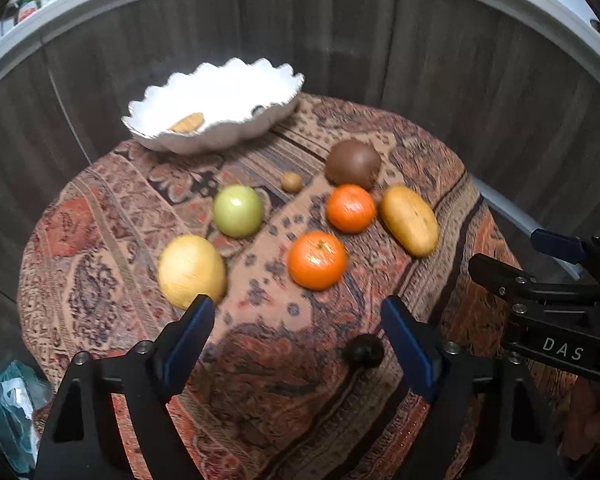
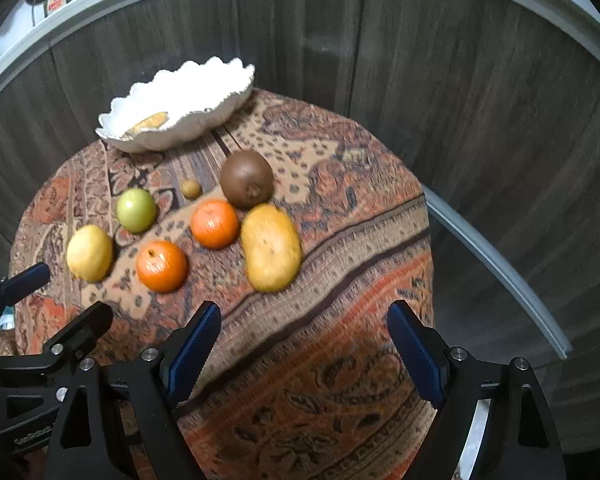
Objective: Organize fruits
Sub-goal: 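Withdraw both grippers from the bowl back over the remaining fruit, then grasp the second dark plum with the left gripper while the right gripper grasps the mandarin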
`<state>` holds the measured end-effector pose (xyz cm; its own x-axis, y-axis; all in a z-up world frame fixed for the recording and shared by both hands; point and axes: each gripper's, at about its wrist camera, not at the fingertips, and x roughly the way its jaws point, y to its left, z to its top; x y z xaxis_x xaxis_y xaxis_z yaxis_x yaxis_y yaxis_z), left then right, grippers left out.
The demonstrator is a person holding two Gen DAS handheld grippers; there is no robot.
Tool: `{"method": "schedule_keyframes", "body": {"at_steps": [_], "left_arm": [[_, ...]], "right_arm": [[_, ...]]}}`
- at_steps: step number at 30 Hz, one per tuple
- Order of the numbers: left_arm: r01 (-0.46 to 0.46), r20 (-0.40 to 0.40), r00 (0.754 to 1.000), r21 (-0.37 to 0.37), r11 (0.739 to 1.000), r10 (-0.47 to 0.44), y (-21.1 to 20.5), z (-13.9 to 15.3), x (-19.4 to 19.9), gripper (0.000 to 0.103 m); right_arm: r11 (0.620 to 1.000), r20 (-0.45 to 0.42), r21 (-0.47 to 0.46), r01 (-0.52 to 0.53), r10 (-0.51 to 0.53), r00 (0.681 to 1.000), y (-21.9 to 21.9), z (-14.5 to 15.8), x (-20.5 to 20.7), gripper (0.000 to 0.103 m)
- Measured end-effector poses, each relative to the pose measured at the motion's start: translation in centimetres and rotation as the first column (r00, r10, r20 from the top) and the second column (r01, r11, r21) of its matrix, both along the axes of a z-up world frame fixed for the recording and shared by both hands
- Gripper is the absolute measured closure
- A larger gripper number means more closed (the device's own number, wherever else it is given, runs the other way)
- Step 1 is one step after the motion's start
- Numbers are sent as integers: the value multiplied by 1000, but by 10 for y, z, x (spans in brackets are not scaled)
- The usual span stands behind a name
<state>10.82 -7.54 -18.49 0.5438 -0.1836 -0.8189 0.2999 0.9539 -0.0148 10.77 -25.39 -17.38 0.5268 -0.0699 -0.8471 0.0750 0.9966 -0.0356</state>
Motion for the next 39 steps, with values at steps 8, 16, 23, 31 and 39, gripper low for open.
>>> {"method": "schedule_keyframes", "body": {"at_steps": [8,16,23,31,39], "left_arm": [[52,-72,996,5,999,-51,-17,-23,-6,25],[100,-115,989,27,995,-96,-32,-40,-10,39],[131,-143,982,40,991,-124,-41,-51,-10,68],[148,-134,981,38,988,-142,-44,-57,-10,69],[146,-126,982,32,989,-141,-43,-56,-9,74]], "right_arm": [[999,-18,28,14,-14,1000,-9,-12,-9,18],[999,-20,42,4,-3,1000,-9,-16,-9,18],[999,-30,52,-2,3,1000,-10,-21,-7,17],[999,-34,51,-4,6,999,-10,-22,-6,17],[999,-35,35,-2,3,999,-8,-22,-6,17]]}}
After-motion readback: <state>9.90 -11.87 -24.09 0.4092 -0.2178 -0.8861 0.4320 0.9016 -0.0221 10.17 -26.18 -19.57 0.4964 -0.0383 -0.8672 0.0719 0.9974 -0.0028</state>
